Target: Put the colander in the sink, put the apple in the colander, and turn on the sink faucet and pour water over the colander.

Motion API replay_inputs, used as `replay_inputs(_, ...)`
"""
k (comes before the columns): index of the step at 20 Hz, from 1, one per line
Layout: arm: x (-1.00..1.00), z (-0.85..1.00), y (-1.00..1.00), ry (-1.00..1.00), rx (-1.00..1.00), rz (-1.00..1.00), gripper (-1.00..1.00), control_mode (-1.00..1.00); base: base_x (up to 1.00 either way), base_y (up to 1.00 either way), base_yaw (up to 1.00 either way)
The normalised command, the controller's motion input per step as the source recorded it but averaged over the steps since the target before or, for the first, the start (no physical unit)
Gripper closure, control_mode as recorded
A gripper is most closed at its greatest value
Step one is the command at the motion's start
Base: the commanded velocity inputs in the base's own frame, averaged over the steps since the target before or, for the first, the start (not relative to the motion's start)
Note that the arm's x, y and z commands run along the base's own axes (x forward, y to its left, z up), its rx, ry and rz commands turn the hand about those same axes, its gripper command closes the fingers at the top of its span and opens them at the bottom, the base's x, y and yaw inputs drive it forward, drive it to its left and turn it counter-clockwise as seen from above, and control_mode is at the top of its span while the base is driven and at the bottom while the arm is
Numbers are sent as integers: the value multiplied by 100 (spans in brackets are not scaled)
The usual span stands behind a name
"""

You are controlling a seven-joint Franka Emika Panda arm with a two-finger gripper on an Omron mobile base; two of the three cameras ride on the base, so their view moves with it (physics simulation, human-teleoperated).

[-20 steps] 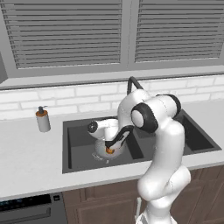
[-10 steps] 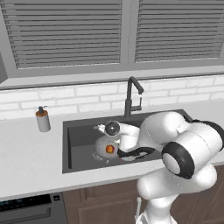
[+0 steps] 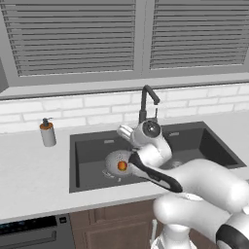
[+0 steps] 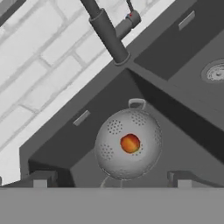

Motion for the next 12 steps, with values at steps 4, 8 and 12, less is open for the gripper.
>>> replay_inputs(4, -36, 100, -1, 4, 13, 0, -100, -100, 0, 0, 0)
replay_inputs(8, -62, 61, -45, -4, 24, 0, -100, -100, 0, 0, 0)
replay_inputs(12, -34, 4, -64, -1, 24, -3, -100, -100, 0, 0, 0)
